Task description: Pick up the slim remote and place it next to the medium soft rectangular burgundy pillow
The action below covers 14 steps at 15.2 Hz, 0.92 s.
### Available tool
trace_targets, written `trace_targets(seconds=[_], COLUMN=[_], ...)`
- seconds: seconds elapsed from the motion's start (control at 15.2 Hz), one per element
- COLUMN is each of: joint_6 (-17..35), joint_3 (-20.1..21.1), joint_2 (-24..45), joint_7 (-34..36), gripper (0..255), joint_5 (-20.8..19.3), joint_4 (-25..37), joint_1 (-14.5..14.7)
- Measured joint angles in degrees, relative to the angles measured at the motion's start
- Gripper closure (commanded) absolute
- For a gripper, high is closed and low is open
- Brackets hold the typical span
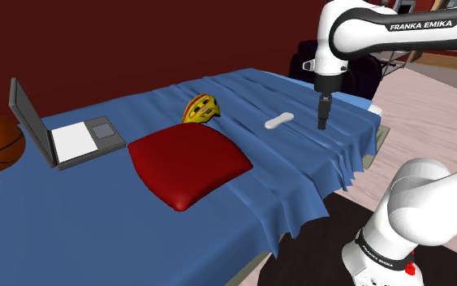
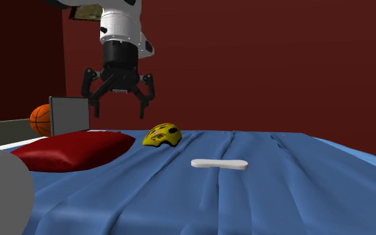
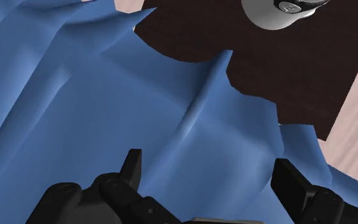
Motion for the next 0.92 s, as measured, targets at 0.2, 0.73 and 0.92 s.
trace_targets(seconds=[0.2, 0.73, 0.92], joint_6=[4.20, 15.27, 18.94], joint_3=[-4.57, -16.46, -21.00], joint_2=[2.78, 15.61, 22.10], joint_7=[-7.62, -28.08, -36.76], gripper=[0, 0, 0], joint_5=[-2.91, -5.60, -4.06], joint_4=[-0.20, 5.11, 9.00], joint_1=[0.36, 3.49, 5.22])
